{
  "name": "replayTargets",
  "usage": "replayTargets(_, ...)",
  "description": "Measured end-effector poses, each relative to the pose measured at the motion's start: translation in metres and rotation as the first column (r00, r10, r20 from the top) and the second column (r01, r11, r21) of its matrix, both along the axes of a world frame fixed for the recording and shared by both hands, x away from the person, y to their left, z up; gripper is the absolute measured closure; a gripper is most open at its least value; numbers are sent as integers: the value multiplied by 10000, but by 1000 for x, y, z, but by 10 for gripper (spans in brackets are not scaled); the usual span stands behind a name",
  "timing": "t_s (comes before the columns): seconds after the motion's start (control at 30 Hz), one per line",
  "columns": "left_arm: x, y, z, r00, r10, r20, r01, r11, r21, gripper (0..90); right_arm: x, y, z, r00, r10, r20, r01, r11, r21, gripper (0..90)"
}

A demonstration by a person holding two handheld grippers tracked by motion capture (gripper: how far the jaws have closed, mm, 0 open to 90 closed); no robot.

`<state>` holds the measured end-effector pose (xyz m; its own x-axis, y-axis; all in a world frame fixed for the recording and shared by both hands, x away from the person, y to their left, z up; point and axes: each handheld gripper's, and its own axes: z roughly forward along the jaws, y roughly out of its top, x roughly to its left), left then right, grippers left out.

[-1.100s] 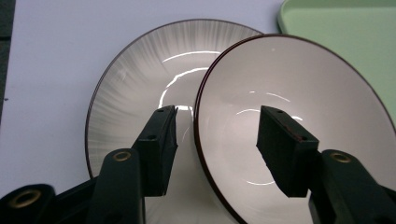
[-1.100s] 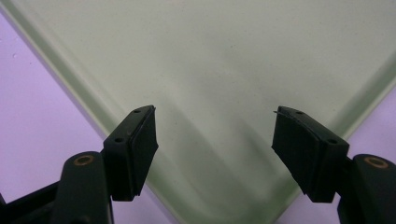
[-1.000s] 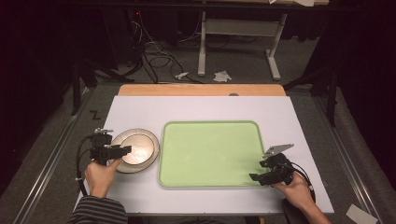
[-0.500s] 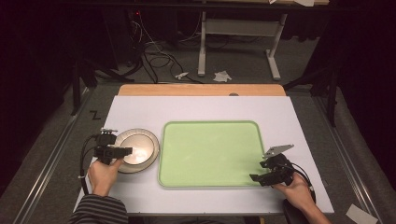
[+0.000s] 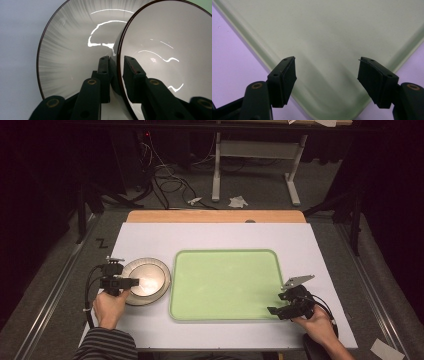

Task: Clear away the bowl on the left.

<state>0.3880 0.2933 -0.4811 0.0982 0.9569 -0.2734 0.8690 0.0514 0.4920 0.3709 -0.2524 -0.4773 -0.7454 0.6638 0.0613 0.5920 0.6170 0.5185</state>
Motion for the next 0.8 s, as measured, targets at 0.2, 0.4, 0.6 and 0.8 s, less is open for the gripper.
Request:
replayTargets(0.2,0,1,-1,10000,59,-59,-60,9999,-152,797,-1,1,0,10000,-34,-11,34,10000,-17,322)
replayTargets(0.4,1,3,-1,9999,139,-93,-143,9988,-473,809,0,0,0,10000,-77,-38,77,10000,13,321)
replayTargets(0.6,0,4,-1,9998,190,-73,-194,9981,-586,821,-1,1,0,10000,-35,-16,35,10000,33,321)
replayTargets(0.8,0,5,1,9999,138,38,-134,9962,-861,819,-1,0,0,10000,-18,-2,18,10000,63,322)
